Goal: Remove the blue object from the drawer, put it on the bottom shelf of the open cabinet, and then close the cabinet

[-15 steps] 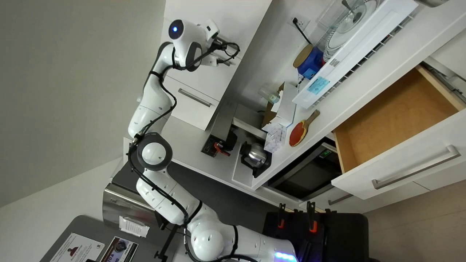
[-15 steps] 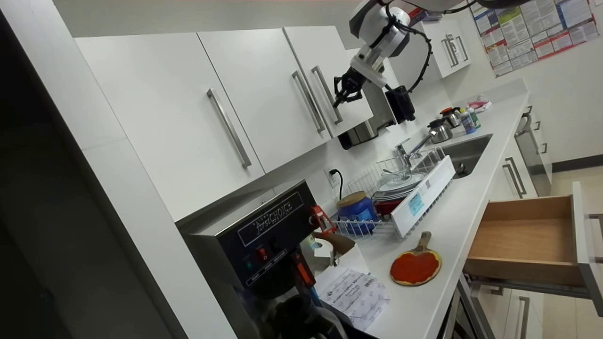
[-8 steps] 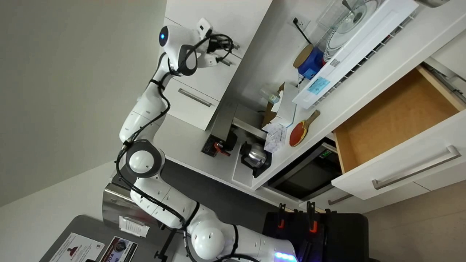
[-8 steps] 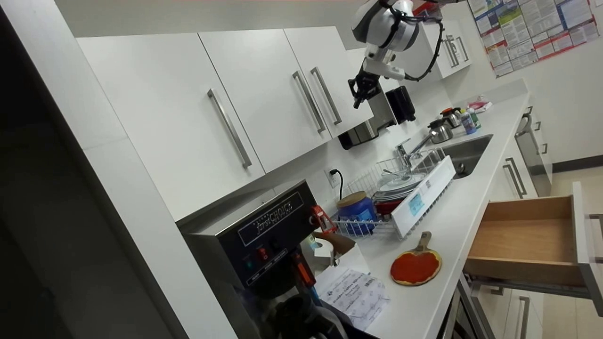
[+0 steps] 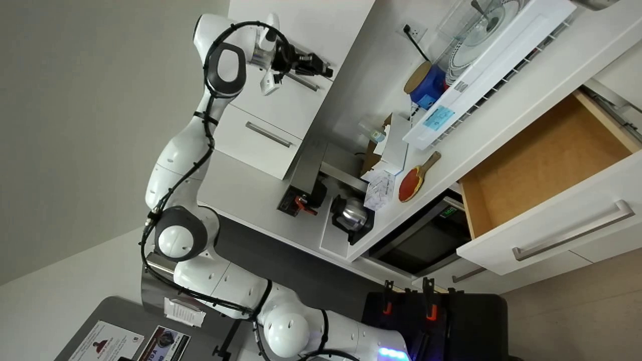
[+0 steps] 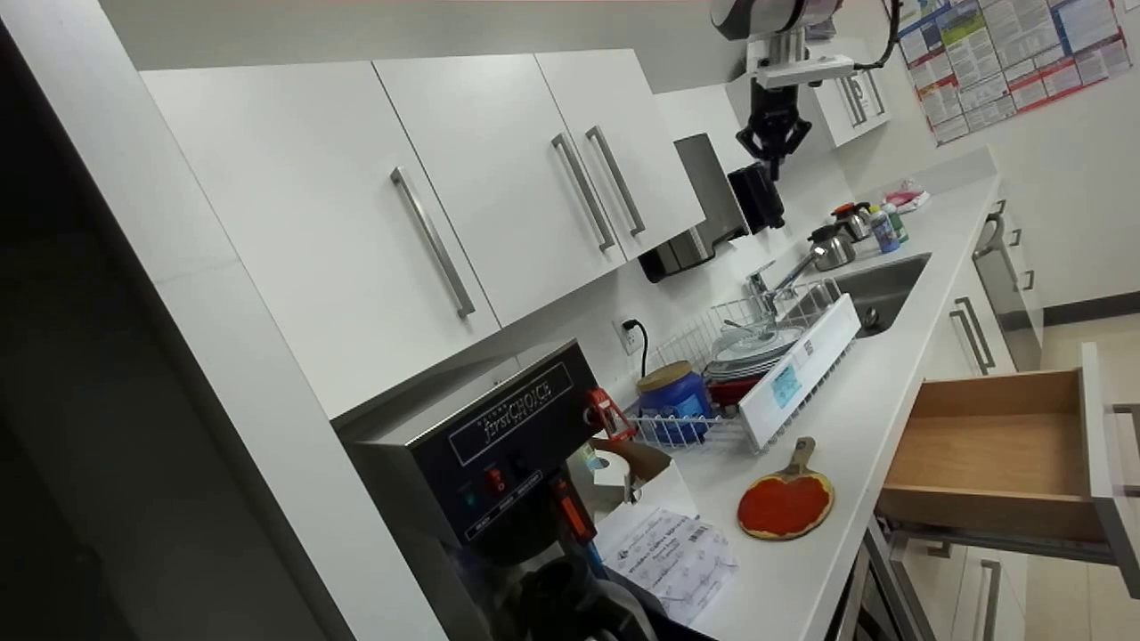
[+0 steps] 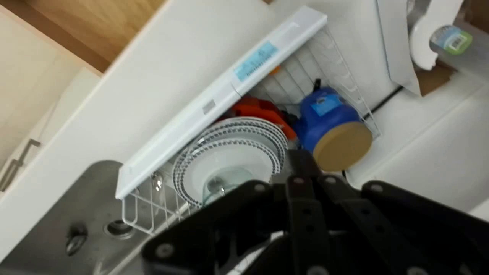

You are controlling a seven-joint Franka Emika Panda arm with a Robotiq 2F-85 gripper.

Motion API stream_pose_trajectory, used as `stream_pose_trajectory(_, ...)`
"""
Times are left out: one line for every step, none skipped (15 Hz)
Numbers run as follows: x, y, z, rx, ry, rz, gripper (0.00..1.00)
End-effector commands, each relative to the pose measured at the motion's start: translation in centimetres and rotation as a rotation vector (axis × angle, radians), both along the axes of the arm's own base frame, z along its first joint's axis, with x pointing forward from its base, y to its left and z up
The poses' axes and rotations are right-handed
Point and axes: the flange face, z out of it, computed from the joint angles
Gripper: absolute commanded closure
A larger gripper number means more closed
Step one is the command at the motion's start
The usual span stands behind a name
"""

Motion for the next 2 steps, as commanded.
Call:
stream_pose_trajectory(-1.91, -0.21, -1.21, 0.008, 0.191, -0.01, 1.0)
stream_pose_trajectory(-2.26, -0.28, -1.66, 0.013, 0.23, -0.011, 1.0)
